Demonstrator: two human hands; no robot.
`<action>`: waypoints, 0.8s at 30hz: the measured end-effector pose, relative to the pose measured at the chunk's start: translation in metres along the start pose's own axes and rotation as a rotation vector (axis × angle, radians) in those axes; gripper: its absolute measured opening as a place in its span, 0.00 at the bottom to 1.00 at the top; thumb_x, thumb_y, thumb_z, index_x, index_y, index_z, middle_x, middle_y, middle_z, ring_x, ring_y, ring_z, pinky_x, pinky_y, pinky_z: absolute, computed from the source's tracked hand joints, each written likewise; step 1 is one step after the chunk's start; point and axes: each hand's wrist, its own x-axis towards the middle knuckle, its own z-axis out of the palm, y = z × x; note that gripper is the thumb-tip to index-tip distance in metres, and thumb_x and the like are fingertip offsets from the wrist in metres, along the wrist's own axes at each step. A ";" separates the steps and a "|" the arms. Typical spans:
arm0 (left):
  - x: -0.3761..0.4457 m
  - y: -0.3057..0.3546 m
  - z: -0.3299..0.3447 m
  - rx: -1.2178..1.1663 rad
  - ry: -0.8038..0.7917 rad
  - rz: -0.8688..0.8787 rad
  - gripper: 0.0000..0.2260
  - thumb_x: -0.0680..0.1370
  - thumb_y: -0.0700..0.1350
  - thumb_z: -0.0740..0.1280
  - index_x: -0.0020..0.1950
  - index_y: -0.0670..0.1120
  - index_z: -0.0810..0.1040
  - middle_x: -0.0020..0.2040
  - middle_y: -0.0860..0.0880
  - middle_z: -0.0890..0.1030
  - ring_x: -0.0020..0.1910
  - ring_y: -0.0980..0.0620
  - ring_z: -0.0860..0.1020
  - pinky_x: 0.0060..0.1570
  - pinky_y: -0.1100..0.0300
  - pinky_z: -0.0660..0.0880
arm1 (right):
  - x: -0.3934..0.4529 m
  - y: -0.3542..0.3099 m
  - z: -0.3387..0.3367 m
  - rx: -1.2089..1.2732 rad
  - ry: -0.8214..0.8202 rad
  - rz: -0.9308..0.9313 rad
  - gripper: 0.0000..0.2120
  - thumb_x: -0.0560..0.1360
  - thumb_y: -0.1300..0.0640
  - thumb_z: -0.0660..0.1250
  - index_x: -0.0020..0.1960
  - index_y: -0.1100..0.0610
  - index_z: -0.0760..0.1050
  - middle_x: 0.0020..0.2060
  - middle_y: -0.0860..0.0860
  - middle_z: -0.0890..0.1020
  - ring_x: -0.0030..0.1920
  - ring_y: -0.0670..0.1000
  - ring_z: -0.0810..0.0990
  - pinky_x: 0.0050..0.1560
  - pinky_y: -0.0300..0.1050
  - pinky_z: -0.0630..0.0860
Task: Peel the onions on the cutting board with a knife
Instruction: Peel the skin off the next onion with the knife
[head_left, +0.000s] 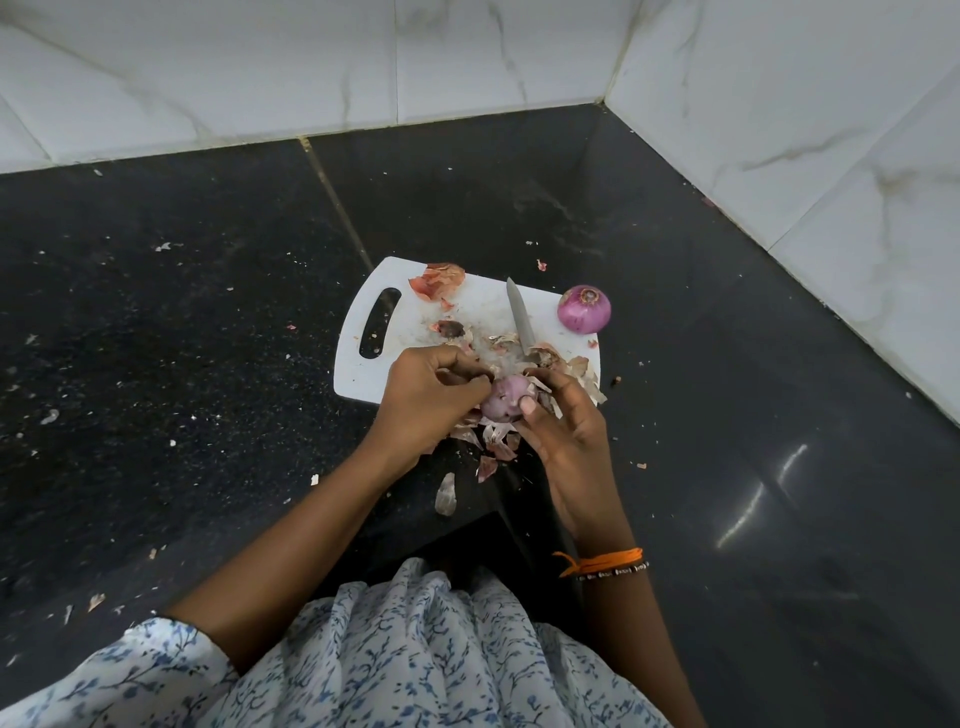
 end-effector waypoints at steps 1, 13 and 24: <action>0.001 0.000 0.000 -0.014 -0.007 -0.026 0.04 0.73 0.35 0.69 0.43 0.42 0.83 0.37 0.43 0.84 0.33 0.51 0.81 0.35 0.56 0.81 | 0.000 -0.001 0.000 0.038 -0.001 0.005 0.11 0.76 0.61 0.66 0.57 0.52 0.77 0.53 0.48 0.83 0.55 0.51 0.82 0.54 0.47 0.79; -0.003 0.002 0.006 -0.160 -0.075 -0.015 0.06 0.69 0.36 0.73 0.36 0.47 0.82 0.34 0.52 0.82 0.34 0.57 0.79 0.35 0.66 0.78 | -0.001 0.001 -0.001 0.096 -0.058 0.019 0.13 0.72 0.60 0.68 0.57 0.55 0.76 0.53 0.50 0.83 0.56 0.53 0.81 0.56 0.49 0.77; 0.005 -0.012 0.008 -0.037 -0.002 -0.048 0.02 0.74 0.39 0.70 0.44 0.41 0.82 0.41 0.42 0.83 0.39 0.51 0.80 0.34 0.63 0.78 | 0.000 0.004 -0.002 0.378 -0.094 0.150 0.14 0.72 0.62 0.65 0.57 0.57 0.75 0.53 0.54 0.82 0.54 0.53 0.81 0.54 0.46 0.80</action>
